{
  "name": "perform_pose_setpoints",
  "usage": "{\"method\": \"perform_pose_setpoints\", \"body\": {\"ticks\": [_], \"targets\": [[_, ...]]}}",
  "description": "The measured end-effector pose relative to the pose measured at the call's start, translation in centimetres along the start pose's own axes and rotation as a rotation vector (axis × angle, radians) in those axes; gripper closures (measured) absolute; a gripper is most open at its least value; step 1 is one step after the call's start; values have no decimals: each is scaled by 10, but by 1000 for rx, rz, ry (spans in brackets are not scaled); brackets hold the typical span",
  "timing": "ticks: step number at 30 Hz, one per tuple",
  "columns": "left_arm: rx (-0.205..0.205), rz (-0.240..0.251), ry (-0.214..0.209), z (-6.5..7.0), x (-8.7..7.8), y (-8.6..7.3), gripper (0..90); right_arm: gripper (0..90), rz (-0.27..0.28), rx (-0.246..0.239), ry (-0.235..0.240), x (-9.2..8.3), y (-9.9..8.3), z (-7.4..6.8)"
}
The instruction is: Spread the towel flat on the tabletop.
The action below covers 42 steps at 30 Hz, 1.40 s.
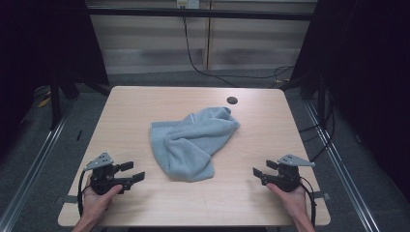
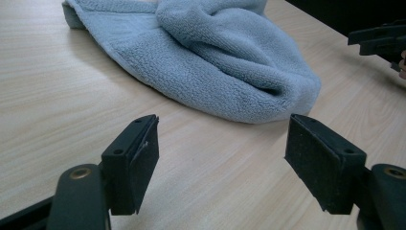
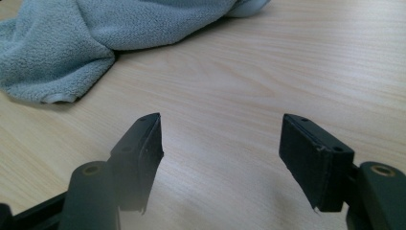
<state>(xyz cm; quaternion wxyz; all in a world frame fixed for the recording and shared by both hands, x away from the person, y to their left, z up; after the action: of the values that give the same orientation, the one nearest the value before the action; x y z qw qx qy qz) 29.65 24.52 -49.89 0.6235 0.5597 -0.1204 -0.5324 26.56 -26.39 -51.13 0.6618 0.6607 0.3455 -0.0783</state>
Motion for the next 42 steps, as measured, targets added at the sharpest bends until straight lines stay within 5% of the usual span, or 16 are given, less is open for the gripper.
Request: {"method": "perform_pose_setpoints", "body": {"ticks": [6, 12, 17, 22, 29, 33, 37, 42], "targets": [[33, -65, 11, 3, 8, -4, 270, 418, 6, -3, 85, -3, 1, -7], [37, -65, -17, 10, 8, -3, 285, 391, -12, 7, 144, -5, 5, -14], [64, -77, -22, 16, 14, 5, 317, 348, -49, -34, 163, 1, 15, -29], [44, -69, -48, 11, 36, 28, 332, 321, -55, -90, 217, 21, 35, -50], [77, -62, -52, 7, 64, 54, 338, 337, -70, -131, 261, 52, 56, -71], [51, -66, -62, 2, 77, 52, 379, 333, -81, -147, 281, 70, 65, -77], [63, -149, -28, -6, 92, 40, 382, 331, -88, -190, 282, 88, 75, -85], [78, -182, -21, -10, 99, 32, 390, 310, -92, -198, 289, 110, 87, -93]]}}
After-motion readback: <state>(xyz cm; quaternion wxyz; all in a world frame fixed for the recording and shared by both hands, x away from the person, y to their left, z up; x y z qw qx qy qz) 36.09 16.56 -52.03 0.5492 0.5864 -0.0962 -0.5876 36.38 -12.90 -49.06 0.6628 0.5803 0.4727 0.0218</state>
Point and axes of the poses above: each handheld gripper's, and its own axes: x roughly forward along the jaws, y roughly out of its top, z roughly to its right, the point moved 3 cm from there along x, roughly forward along the jaws, and after that the axes turned 6 degrees about -y, right-handed, at the moved point
